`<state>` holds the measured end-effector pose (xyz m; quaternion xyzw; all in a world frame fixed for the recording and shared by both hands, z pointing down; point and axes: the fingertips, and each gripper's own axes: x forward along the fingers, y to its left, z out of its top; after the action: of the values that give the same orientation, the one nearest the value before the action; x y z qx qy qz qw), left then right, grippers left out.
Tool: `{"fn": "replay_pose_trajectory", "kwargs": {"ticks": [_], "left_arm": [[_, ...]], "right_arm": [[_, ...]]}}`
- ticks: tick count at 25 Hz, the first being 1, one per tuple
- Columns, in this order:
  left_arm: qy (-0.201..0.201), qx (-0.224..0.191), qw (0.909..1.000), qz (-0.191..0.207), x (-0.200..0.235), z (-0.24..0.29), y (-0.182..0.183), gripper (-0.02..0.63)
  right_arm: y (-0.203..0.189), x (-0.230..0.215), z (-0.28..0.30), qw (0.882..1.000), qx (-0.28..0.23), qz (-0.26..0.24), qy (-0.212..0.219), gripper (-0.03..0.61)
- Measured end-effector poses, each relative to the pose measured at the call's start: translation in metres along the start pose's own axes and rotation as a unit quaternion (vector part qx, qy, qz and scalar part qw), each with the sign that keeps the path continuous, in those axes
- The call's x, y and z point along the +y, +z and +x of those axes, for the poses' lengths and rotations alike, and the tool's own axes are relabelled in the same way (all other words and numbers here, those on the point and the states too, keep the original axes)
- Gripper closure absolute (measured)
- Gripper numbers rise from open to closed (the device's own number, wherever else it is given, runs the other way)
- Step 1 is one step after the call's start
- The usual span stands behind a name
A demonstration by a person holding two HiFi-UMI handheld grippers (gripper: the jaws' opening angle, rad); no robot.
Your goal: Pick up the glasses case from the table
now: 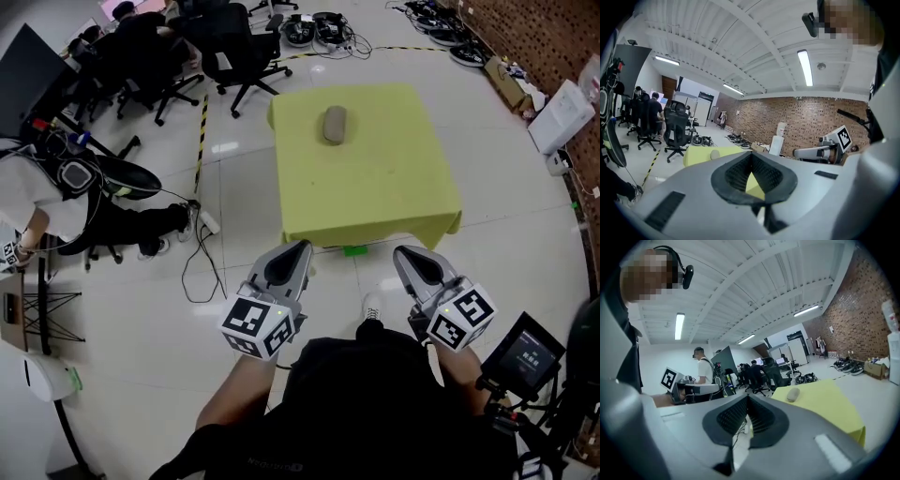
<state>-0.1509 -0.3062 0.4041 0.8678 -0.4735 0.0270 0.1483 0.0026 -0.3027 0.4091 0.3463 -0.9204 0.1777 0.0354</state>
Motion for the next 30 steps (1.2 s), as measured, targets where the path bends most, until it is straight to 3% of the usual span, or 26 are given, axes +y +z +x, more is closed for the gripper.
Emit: {"fn": "replay_pose_trajectory", "kwargs": {"ticks": [5,12,17,22,30], "left_arm": [[0.035,0.013,0.9993,0.005,0.002,0.090,0.015,0.611],[0.070,0.037,0.9962,0.037,0.010,0.138,-0.005,0.607],[0.097,0.068,0.9921,0.042,0.025,0.190,-0.003,0.555],[0.118,0.098,0.9867,0.053,0.061,0.222,-0.006,0.500],[0.130,0.130,0.9824,0.030,0.141,0.297,-0.030,0.407]], "right_arm": [[0.033,-0.083,0.014,1.000,0.002,0.002,0.024,0.575],[0.028,-0.117,0.016,0.998,0.004,0.001,0.055,0.575],[0.031,-0.162,0.018,0.998,0.015,0.026,0.061,0.575],[0.021,-0.180,0.029,0.997,0.023,0.048,0.060,0.575],[0.014,-0.208,0.057,0.998,0.033,0.056,0.020,0.575]]}}
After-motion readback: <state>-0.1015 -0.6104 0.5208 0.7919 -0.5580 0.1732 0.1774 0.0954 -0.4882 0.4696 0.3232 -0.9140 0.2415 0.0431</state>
